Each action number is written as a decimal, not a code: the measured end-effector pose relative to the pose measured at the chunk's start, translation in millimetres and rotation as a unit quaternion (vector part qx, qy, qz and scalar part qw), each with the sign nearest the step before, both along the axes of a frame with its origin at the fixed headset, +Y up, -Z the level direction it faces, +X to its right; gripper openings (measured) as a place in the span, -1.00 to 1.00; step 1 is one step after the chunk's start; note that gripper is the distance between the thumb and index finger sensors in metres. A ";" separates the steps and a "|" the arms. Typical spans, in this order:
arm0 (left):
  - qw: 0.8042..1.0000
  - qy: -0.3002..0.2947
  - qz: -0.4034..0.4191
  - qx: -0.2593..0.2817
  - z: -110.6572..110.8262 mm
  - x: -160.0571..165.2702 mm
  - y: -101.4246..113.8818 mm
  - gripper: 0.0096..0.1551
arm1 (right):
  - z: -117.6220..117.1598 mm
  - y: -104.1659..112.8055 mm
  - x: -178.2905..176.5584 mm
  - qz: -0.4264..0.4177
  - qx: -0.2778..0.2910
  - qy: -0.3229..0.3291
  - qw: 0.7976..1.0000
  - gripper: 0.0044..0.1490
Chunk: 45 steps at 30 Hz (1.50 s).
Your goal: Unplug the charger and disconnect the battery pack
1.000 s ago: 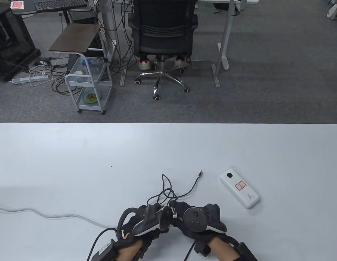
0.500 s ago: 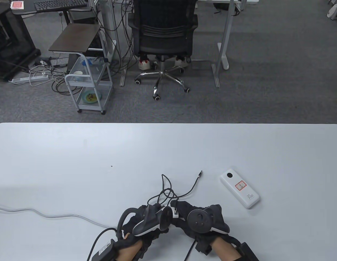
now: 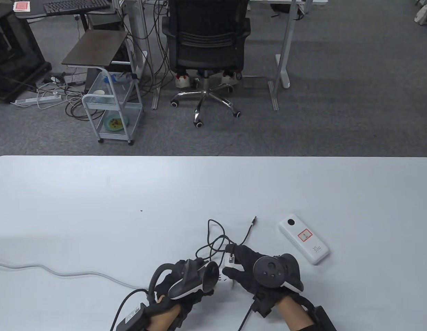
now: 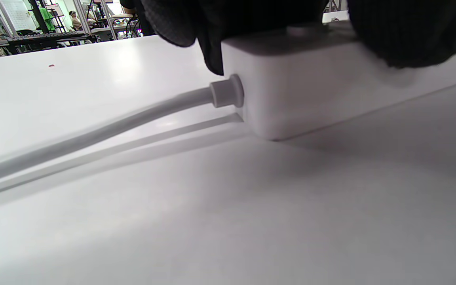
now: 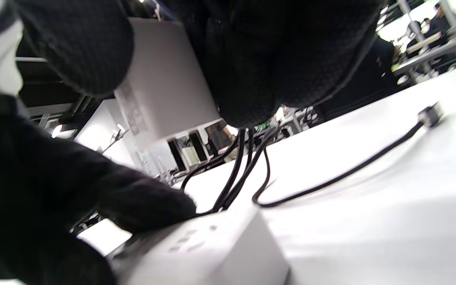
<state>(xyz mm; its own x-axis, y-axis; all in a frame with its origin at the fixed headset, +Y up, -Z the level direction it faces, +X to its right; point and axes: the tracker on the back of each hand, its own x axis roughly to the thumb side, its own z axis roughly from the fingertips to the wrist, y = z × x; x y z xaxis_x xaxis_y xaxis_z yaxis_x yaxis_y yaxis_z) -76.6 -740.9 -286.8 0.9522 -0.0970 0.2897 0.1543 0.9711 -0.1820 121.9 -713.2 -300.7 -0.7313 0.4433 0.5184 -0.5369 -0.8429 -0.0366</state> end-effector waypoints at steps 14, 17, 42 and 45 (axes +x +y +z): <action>1.000 -0.004 -0.002 0.007 0.6 0.6 -0.5 -0.08 | -3.7 17.7 27.7 -0.002 -0.022 -0.088 0.996 -0.17; 1.000 -0.004 -0.001 0.006 0.5 0.2 -0.6 -0.08 | -3.7 18.4 29.0 0.013 -0.028 -0.089 0.996 -0.20; 1.000 -0.006 -0.002 0.007 0.8 0.3 -0.9 -0.08 | 6.9 -2.7 -4.1 0.521 0.032 -0.095 0.848 -0.19; 1.000 -0.005 0.000 0.004 0.5 0.0 -0.9 -0.08 | 1.4 -11.2 2.1 0.522 0.004 -0.098 0.848 -0.20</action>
<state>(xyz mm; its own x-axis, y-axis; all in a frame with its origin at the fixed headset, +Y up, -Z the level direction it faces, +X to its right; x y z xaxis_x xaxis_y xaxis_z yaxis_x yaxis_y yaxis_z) -76.6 -741.8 -286.3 0.9493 -0.0996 0.2983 0.1563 0.9725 -0.1727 124.1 -724.4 -299.4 -0.7954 -0.5001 0.3425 0.5173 -0.8546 -0.0465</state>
